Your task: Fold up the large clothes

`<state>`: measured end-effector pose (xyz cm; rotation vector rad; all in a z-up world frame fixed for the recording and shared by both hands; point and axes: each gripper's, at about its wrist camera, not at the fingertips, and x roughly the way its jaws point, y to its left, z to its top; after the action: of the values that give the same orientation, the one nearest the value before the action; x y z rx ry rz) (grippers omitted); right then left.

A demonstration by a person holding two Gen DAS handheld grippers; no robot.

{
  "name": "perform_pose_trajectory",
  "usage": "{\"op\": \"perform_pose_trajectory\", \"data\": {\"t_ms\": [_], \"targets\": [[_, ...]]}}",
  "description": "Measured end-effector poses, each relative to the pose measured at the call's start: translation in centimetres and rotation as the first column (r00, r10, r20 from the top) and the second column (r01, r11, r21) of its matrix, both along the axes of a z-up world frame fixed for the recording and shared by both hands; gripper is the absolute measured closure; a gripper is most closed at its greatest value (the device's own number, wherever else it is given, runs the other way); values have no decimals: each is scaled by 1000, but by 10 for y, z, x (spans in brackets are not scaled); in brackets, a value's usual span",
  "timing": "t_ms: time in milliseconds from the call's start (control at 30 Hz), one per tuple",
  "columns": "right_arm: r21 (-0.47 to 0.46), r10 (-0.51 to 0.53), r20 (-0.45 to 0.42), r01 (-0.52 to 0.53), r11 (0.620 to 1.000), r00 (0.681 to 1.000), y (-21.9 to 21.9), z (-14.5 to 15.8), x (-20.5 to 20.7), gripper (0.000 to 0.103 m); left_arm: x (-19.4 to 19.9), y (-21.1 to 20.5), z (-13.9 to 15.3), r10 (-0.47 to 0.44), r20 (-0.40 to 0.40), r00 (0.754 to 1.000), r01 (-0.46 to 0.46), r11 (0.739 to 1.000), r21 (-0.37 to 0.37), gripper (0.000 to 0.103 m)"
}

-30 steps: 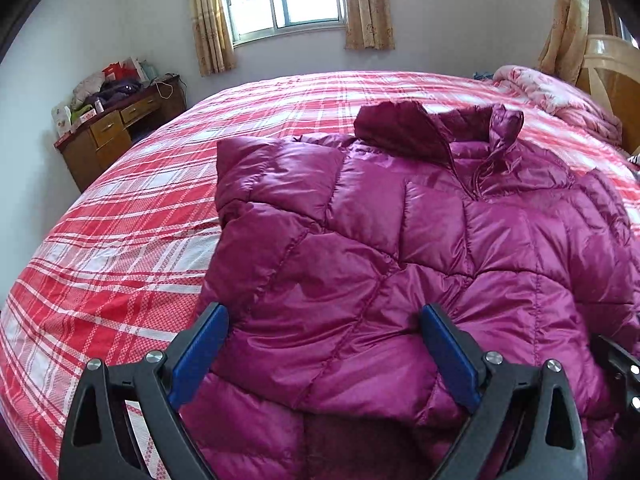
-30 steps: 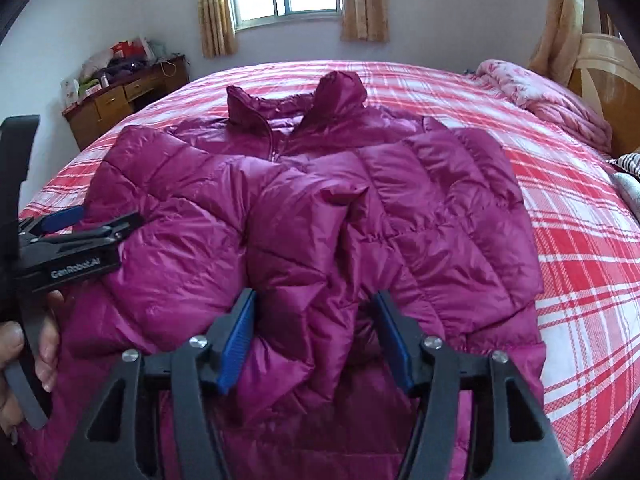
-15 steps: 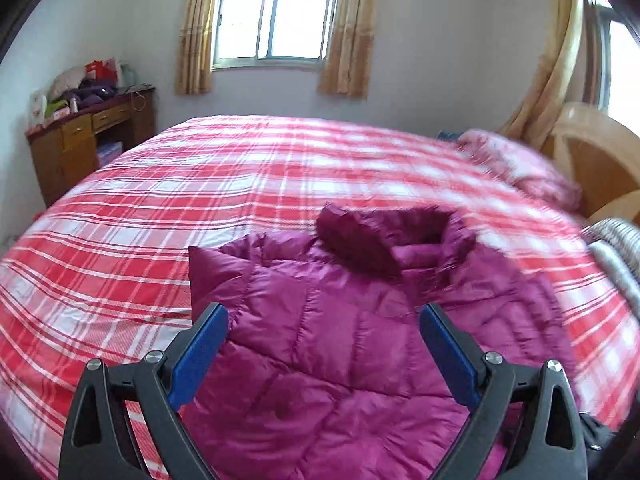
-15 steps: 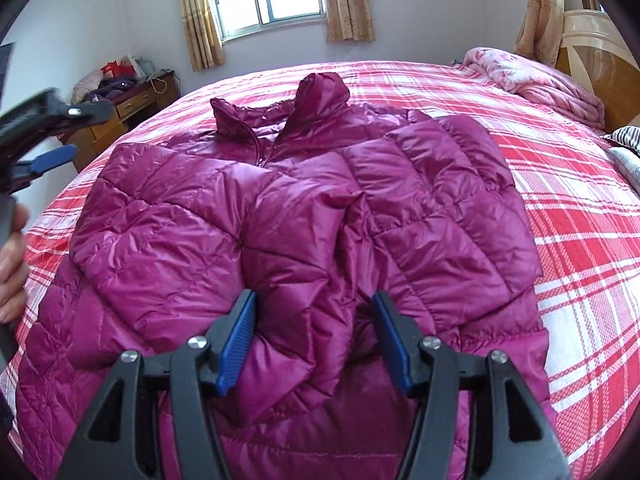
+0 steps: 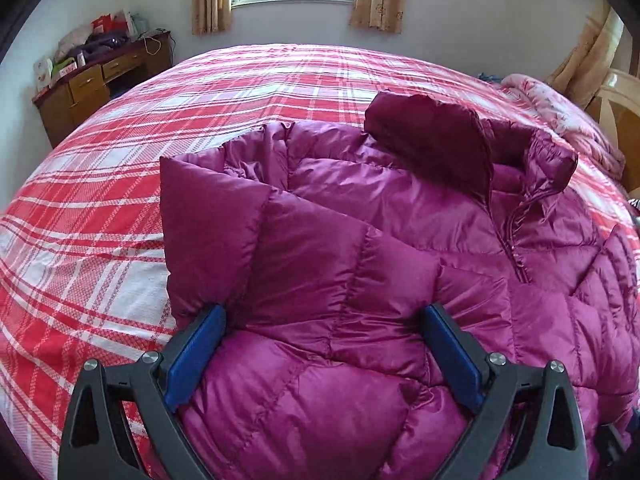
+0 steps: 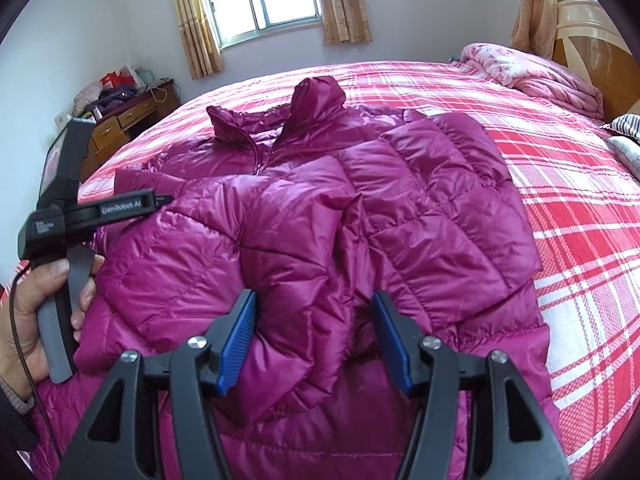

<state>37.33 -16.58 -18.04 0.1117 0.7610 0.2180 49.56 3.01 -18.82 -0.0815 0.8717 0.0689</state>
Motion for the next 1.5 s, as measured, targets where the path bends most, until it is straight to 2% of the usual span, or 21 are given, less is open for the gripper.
{"op": "perform_pose_trajectory", "data": {"t_ms": [67,167,233,300,400,567,600,733,867,1167,1500], "targets": [[55,-44,5,44,998,999,-12,6,-6,42,-2,-3,1,1,1,1000,-1,1000,20,4],[47,-175,52,173,984,983,-26,28,-21,41,-1,-3,2,3,0,1000,-3,1000,28,4],[56,-218,97,214,975,971,-28,48,-26,39,-2,-2,2,5,2,1000,-5,1000,29,4],[49,-216,130,211,976,968,-21,66,-21,39,-1,-3,2,5,1,1000,-5,999,39,4],[46,-126,119,122,991,985,3,74,-1,39,-1,-3,1,5,0,1000,-5,999,43,4],[6,23,-12,-22,1000,1000,50,49,41,43,0,-5,0,6,-2,1000,-6,999,50,4],[-7,26,-35,-27,1000,999,55,40,46,47,1,-5,0,6,-3,1000,-5,999,52,4],[-59,21,-90,-27,998,996,58,8,60,49,2,-5,-1,5,-4,1000,-5,999,53,4],[-108,36,-72,-44,993,997,60,-7,52,49,3,-6,-2,4,-9,1000,-4,998,59,3],[-189,20,-61,-32,982,998,70,-8,53,48,9,-9,-6,4,-34,999,-1,996,86,1],[-210,25,-62,-37,977,998,73,-9,53,48,6,-7,-5,-2,-32,999,4,998,66,1]]}}
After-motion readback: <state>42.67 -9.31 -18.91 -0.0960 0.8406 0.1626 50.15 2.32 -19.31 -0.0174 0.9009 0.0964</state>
